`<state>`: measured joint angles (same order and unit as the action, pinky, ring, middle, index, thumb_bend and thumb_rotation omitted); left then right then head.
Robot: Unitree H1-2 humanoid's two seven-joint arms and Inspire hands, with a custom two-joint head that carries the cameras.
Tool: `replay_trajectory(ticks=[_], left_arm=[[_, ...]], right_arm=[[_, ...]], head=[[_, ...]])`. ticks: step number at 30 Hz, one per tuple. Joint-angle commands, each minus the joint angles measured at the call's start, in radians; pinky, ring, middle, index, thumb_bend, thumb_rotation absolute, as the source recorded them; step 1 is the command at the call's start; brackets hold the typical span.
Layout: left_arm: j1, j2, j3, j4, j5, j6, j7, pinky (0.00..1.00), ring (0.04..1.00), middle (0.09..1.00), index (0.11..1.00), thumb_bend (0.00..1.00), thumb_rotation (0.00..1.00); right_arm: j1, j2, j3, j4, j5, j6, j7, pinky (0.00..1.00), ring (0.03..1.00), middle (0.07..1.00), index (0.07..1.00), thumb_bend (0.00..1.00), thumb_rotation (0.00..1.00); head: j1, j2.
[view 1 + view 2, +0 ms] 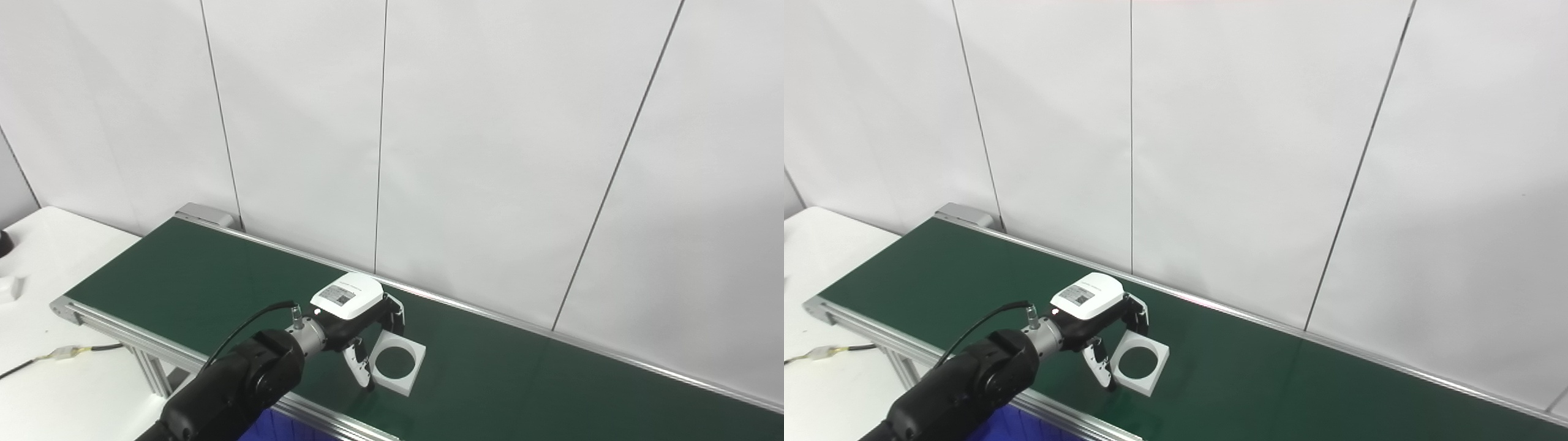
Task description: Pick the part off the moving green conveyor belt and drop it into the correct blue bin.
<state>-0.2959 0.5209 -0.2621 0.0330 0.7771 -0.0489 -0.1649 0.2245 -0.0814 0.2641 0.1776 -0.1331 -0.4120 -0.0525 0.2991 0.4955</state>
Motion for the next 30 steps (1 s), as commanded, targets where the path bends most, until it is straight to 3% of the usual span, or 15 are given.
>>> replay_trajectory(ticks=[1, 11, 16, 20, 30], left_arm=[[-0.01, 0.03, 0.027, -0.061, -0.019, 0.008, -0.011, 0.59, 0.579, 0.498, 0.481, 0.52, 0.0], [0.066, 0.036, 0.087, -0.218, -0.059, 0.014, -0.089, 0.58, 0.562, 0.551, 0.459, 0.51, 0.0], [0.134, 0.041, 0.114, -0.319, -0.081, 0.051, -0.151, 0.56, 0.526, 0.543, 0.464, 0.51, 0.0], [0.196, 0.041, 0.141, -0.398, -0.121, 0.062, -0.192, 0.56, 0.55, 0.544, 0.465, 0.51, 0.0], [0.297, 0.043, 0.162, -0.499, -0.174, 0.075, -0.258, 0.57, 0.539, 0.538, 0.459, 0.52, 0.0]], right_arm=[[-0.01, 0.001, 0.002, -0.023, 0.003, -0.058, -0.009, 0.59, 0.673, 0.747, 0.838, 0.48, 0.61], [0.0, -0.003, -0.002, -0.044, 0.01, -0.058, -0.002, 0.59, 0.676, 0.754, 0.836, 0.46, 0.56], [0.012, 0.0, -0.007, -0.06, 0.007, -0.057, 0.004, 0.6, 0.679, 0.747, 0.841, 0.49, 0.6], [0.021, 0.003, -0.011, -0.078, -0.006, -0.056, 0.002, 0.6, 0.675, 0.743, 0.84, 0.5, 0.61], [0.045, 0.006, -0.027, -0.146, 0.007, -0.031, 0.032, 0.61, 0.691, 0.748, 0.842, 0.46, 0.5]], head=[[0.001, 0.0], [-0.01, 0.031], [-0.024, 0.046], [-0.034, 0.074], [-0.064, 0.133]])
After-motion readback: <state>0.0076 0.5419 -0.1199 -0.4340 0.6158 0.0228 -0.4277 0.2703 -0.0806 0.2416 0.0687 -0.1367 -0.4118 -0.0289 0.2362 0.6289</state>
